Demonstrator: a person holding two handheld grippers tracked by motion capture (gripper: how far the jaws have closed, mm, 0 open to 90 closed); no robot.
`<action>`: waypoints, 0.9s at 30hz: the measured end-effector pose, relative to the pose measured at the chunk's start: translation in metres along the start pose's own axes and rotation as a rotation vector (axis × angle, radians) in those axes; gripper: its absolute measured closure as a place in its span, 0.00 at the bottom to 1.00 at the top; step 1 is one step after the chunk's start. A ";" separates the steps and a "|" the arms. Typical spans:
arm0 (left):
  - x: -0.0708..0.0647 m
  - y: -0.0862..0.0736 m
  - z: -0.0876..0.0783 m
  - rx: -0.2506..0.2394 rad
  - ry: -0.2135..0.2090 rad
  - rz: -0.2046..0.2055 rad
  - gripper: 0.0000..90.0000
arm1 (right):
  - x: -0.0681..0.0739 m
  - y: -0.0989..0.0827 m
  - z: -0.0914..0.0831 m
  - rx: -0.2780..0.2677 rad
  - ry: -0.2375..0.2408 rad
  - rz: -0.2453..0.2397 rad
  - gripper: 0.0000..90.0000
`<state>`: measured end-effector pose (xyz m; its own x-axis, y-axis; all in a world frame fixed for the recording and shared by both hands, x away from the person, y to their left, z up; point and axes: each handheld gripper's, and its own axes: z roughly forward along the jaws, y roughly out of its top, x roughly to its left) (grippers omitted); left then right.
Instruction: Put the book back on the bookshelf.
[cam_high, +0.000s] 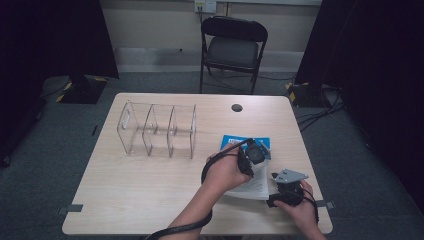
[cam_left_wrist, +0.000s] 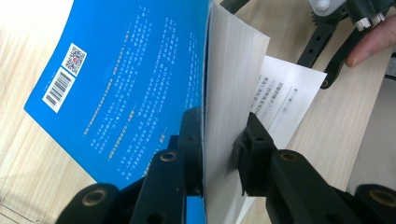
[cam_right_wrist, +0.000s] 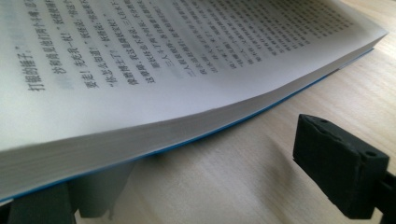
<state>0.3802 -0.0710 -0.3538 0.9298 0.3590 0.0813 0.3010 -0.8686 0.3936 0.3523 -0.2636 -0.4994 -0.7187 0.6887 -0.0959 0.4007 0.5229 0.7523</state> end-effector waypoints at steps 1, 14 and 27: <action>0.000 0.000 -0.001 0.005 0.002 0.008 0.83 | -0.001 0.000 0.000 0.004 0.007 0.004 0.14; -0.002 0.000 0.000 0.004 0.005 0.004 0.83 | -0.006 0.000 0.003 0.035 0.056 0.068 0.13; -0.002 0.000 -0.003 -0.001 -0.002 0.022 0.83 | 0.000 0.003 -0.003 -0.041 0.022 0.021 0.21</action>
<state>0.3774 -0.0709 -0.3511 0.9365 0.3394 0.0882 0.2805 -0.8760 0.3923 0.3513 -0.2636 -0.4952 -0.7228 0.6880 -0.0654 0.3929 0.4870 0.7800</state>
